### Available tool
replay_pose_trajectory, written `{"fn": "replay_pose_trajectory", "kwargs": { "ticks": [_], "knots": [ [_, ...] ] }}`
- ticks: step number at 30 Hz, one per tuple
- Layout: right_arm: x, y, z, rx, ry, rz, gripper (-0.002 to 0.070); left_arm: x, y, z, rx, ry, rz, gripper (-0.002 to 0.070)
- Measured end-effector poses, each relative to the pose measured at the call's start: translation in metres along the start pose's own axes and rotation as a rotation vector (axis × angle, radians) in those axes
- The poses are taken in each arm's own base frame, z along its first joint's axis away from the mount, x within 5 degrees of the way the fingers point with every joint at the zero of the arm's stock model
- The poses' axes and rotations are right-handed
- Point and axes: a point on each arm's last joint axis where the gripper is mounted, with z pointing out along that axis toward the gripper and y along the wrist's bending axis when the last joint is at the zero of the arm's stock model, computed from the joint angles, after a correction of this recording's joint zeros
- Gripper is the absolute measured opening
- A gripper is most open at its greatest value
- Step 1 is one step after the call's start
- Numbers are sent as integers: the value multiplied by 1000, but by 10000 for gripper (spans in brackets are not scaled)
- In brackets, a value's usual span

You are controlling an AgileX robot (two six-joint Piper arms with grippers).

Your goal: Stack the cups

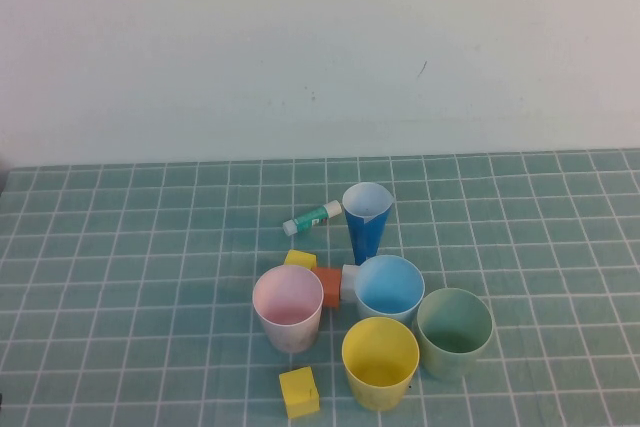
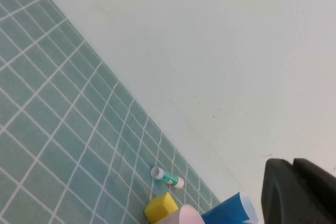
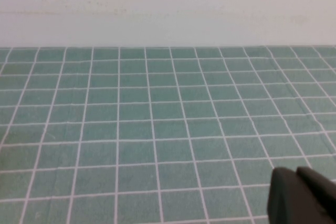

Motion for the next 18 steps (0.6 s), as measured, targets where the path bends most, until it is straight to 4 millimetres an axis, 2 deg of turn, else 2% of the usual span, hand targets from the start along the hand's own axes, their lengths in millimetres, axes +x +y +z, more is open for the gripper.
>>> {"fn": "replay_pose_trajectory", "kwargs": {
  "ticks": [9,12,18],
  "knots": [
    [0,0,0,0,0,0,-3,-3,-1,0,13,-36,-15,-3],
    [0,0,0,0,0,0,-3,-2,-7,-1,16,11,131,-3],
    [0,0,0,0,0,0,-3,-23,-50,2,-43,142,518,-3]
  ]
}}
